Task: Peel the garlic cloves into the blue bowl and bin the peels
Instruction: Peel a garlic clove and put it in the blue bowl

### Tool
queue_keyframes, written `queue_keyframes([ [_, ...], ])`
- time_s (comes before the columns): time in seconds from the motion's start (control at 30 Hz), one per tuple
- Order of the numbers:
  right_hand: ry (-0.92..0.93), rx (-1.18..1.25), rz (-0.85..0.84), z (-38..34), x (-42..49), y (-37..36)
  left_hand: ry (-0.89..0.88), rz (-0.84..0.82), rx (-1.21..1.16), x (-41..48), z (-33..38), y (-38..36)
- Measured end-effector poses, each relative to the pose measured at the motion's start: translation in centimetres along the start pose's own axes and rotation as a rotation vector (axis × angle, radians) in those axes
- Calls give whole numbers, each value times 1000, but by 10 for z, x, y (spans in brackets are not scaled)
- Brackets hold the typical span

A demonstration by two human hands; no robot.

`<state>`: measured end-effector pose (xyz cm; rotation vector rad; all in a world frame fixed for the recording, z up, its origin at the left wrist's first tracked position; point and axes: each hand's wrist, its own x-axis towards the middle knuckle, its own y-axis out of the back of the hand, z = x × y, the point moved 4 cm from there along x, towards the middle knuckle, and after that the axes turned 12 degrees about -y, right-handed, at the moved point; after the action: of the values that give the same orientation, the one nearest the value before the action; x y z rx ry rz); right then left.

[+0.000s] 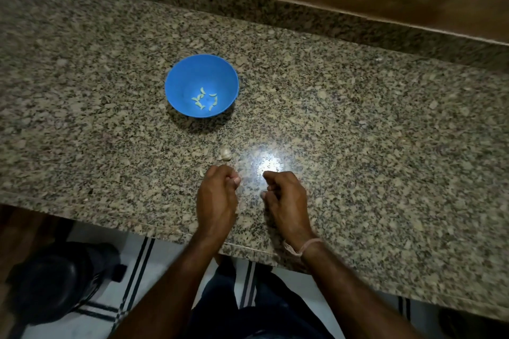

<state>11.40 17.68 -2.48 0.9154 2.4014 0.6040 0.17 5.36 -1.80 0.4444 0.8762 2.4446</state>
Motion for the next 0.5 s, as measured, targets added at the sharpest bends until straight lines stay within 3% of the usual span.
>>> queue_keyframes([
  [0.13, 134, -60, -41, -25, 14, -21, 164, 131, -122, -17, -12, 13],
  [0.3, 174, -74, -93, -27, 28, -19, 238, 172, -149, -27, -18, 19],
  [0.5, 464, -291, -218, -39, 21, -42, 337, 172, -130, -32, -22, 16],
])
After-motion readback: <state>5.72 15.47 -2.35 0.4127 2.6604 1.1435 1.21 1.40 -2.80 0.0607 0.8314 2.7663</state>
